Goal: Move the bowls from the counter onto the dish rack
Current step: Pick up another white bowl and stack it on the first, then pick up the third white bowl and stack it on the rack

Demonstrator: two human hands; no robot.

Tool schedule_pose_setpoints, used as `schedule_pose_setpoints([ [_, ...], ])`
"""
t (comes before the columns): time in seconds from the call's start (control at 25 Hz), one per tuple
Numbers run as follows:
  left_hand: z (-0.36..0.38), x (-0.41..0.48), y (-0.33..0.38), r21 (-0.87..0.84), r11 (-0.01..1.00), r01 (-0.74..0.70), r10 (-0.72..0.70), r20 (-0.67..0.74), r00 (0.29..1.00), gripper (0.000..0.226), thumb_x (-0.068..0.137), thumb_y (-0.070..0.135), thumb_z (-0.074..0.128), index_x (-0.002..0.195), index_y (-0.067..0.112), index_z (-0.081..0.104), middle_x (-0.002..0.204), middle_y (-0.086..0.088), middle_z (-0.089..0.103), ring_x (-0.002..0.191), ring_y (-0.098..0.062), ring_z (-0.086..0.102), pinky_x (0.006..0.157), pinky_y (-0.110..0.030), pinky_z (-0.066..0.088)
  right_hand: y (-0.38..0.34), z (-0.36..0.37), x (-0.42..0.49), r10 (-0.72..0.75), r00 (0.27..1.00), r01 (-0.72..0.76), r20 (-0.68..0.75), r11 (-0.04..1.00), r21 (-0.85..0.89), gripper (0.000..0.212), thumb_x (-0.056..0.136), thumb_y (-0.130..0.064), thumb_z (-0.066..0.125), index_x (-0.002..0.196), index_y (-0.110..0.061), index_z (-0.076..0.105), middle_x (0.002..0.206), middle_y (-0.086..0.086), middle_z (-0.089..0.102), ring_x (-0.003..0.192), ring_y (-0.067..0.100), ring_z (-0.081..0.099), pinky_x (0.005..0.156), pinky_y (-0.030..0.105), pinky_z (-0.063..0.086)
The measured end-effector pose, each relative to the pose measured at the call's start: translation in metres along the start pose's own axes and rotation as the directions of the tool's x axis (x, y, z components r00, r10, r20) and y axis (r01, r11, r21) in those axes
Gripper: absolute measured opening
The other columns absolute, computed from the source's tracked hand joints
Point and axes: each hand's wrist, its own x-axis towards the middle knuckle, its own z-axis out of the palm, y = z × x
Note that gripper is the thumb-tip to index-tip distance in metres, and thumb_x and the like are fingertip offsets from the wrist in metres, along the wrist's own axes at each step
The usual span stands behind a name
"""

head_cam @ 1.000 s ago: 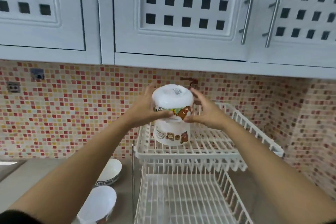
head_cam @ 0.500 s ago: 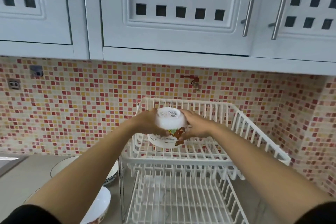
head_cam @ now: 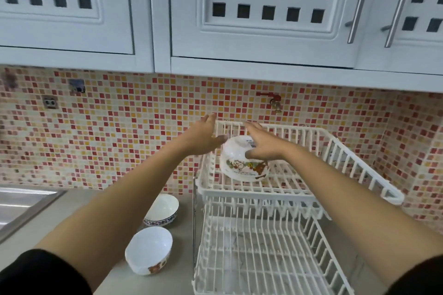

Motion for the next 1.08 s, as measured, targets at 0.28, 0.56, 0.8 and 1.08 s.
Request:
schedule_pose_setpoints([
  [0.28, -0.031, -0.077, -0.106, 0.009, 0.980, 0.197, -0.197, -0.009, 0.980, 0.067, 0.098, 0.043, 0.035, 0.150, 0.008, 0.014, 0.160, -0.012, 0.016, 0.147, -0.031, 0.018, 0.118, -0.043, 0.021, -0.141, 0.052, 0.011, -0.120, 0.979, 0.126, -0.166, 0.992, 0.026, 0.075, 0.095, -0.039, 0.046, 0.151, -0.013, 0.003, 0.161, 0.006, 0.000, 0.149, 0.024, 0.001, 0.121, 0.041, 0.009],
  [0.56, 0.019, -0.153, -0.184, 0.038, 0.944, 0.327, -0.327, 0.217, 0.920, 0.061, 0.099, 0.035, 0.041, 0.146, 0.002, 0.024, 0.151, -0.018, 0.036, 0.138, -0.034, 0.037, 0.110, -0.039, 0.033, -0.187, 0.165, 0.019, -0.056, 0.997, 0.057, -0.046, 0.998, 0.021, 0.068, 0.098, -0.031, 0.041, 0.150, -0.007, 0.005, 0.160, 0.012, 0.003, 0.148, 0.027, 0.005, 0.120, 0.041, 0.012],
  [0.8, 0.110, -0.174, -0.227, -0.073, 0.859, 0.506, -0.448, 0.370, 0.814, 0.049, 0.098, 0.031, 0.042, 0.136, 0.000, 0.040, 0.135, -0.021, 0.052, 0.124, -0.036, 0.050, 0.100, -0.036, 0.039, -0.150, 0.284, 0.032, 0.206, 0.971, -0.223, 0.122, 0.963, 0.150, 0.067, 0.096, -0.034, 0.043, 0.149, -0.005, 0.015, 0.156, 0.017, 0.020, 0.142, 0.034, 0.024, 0.114, 0.041, 0.025],
  [1.08, 0.219, -0.171, -0.263, -0.157, 0.769, 0.619, -0.488, 0.482, 0.728, 0.063, 0.097, 0.036, 0.042, 0.144, -0.003, 0.025, 0.148, -0.021, 0.038, 0.136, -0.034, 0.038, 0.109, -0.035, 0.031, -0.104, 0.380, 0.056, 0.498, 0.838, -0.540, 0.222, 0.813, 0.216, 0.056, 0.094, -0.036, 0.047, 0.138, -0.005, 0.031, 0.142, 0.020, 0.037, 0.129, 0.035, 0.043, 0.102, 0.040, 0.037],
])
